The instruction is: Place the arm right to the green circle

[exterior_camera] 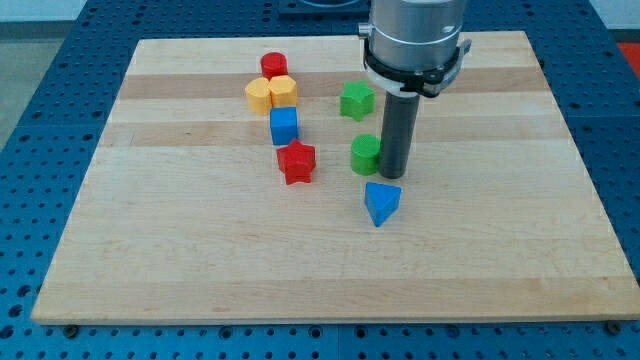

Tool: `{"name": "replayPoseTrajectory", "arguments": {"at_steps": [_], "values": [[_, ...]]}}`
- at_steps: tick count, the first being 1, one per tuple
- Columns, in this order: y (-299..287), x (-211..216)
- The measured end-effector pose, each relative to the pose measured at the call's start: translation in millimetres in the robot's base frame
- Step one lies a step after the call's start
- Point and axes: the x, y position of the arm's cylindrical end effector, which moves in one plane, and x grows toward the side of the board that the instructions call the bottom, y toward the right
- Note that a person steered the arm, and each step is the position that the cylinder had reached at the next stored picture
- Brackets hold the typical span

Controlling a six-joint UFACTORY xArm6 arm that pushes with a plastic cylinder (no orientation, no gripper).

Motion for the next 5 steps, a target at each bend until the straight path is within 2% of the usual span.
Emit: {"name": "replayPoseTrajectory", "arguments": {"at_steps": [2, 3, 5], "values": [[-0.8, -0.1], [24.9, -0.1], [30.5, 47.2]]}}
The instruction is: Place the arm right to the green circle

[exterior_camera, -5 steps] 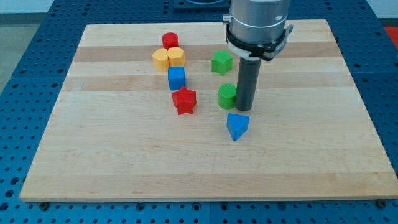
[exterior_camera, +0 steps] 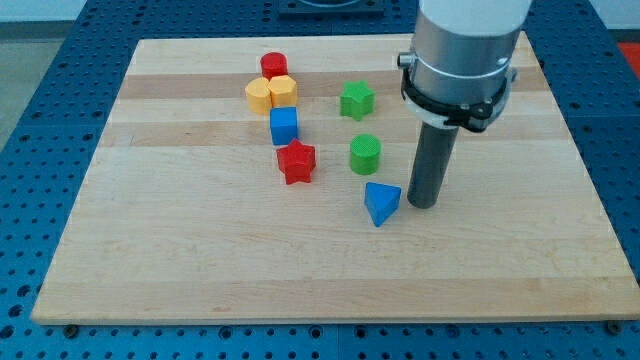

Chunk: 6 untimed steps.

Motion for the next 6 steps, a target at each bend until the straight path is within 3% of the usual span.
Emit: {"name": "replayPoseTrajectory", "arguments": {"at_steps": [2, 4, 5, 6], "values": [[-11.3, 17.7], [8.5, -57.8], [-1.9, -71.0], [-15.3, -50.2]]}}
